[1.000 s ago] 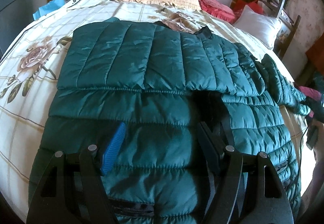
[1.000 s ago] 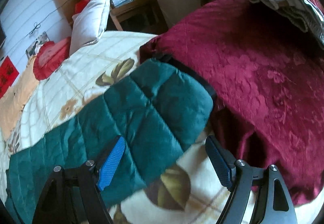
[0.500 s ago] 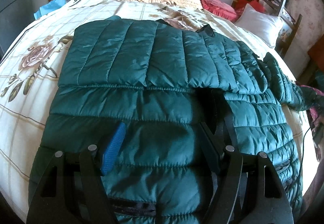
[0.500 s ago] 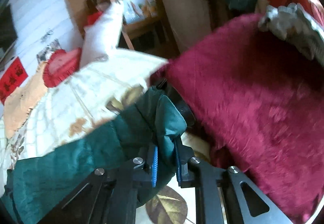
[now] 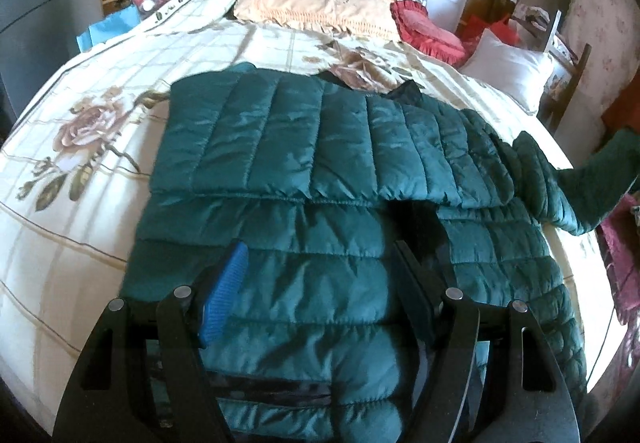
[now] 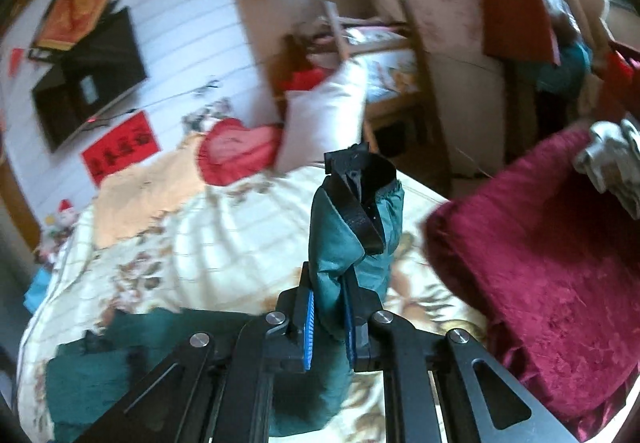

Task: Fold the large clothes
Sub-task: 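Lift the held sleeve with the right gripper and fold it across the jacket body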

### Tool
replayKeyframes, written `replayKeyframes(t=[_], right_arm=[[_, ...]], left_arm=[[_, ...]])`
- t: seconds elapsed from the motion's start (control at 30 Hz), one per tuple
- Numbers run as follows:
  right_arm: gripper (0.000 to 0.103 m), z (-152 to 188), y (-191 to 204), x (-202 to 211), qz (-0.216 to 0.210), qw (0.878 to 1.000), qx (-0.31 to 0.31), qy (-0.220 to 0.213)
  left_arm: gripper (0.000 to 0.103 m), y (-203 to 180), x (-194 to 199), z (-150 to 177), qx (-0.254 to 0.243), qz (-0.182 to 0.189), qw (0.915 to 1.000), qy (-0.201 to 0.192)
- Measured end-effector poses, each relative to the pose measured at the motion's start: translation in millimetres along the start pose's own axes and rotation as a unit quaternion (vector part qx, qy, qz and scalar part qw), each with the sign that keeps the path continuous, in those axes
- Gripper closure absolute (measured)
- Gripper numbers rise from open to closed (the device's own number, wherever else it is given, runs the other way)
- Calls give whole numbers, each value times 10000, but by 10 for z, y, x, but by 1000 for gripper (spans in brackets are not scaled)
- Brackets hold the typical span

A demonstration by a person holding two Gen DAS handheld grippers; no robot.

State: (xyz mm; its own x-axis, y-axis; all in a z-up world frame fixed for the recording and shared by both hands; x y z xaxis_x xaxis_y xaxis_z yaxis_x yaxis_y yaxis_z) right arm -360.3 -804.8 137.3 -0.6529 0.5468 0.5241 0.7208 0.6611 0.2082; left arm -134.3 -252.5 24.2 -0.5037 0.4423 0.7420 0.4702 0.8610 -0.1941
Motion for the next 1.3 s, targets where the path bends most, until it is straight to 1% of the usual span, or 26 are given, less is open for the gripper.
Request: replayKeyframes(t=[0.13, 0.23, 0.27, 0.37, 0.5, 0.63, 0.77, 0.9, 1.0, 1.1, 1.3], right_arm=[[92, -70, 502, 180, -360, 9987, 367, -53], [92, -60, 862, 240, -681, 9961, 558, -6], [92, -44, 1040, 265, -836, 9943, 660, 31], [92, 38, 1472, 325, -1123, 9891, 948, 95], [92, 164, 1971, 378, -1586, 9803, 1152, 255], [92, 389, 2500, 411, -2000, 9684, 1418, 460], [92, 634, 2976, 396, -2269, 9570, 1686, 649], [92, 898, 3349, 342, -2516, 9452, 1866, 924], [92, 1138, 3646, 273, -2654, 9366, 1992, 1126], [92, 1434, 3956, 178, -2841, 9262, 2029, 1422], [92, 2069, 4474, -10, -3023, 9070, 2139, 2003]], left_arm=[[30, 97, 80, -41, 6, -117, 9999, -72], [30, 182, 109, -48, 46, -182, 9998, -72], [30, 196, 109, -52, 52, -195, 9998, -73], [30, 277, 144, -40, 87, -241, 9996, -93], [30, 383, 164, -34, 174, -263, 9995, -97], [30, 484, 195, -45, 299, -251, 9991, -140], [30, 572, 217, -40, 374, -253, 9989, -153], [30, 653, 222, -44, 460, -264, 9985, -161], [30, 706, 223, -42, 529, -250, 9982, -162], [30, 765, 223, -47, 585, -257, 9978, -170], [30, 876, 213, -58, 717, -249, 9970, -180]])
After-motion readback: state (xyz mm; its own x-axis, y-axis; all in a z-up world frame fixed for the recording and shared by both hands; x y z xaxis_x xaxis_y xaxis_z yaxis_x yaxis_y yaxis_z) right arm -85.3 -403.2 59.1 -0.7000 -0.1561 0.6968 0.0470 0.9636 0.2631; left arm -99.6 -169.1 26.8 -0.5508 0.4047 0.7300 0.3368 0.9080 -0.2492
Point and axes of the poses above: each gripper's, at about its wrist camera, not at the fingertips, and x roughly against the way its jaws point, y to its left, z to its underside, the point moved 7 cm from there along -x, roughly the way its jaws point, and after that the axes turned 3 degrees about z, right-handed, at the moved point
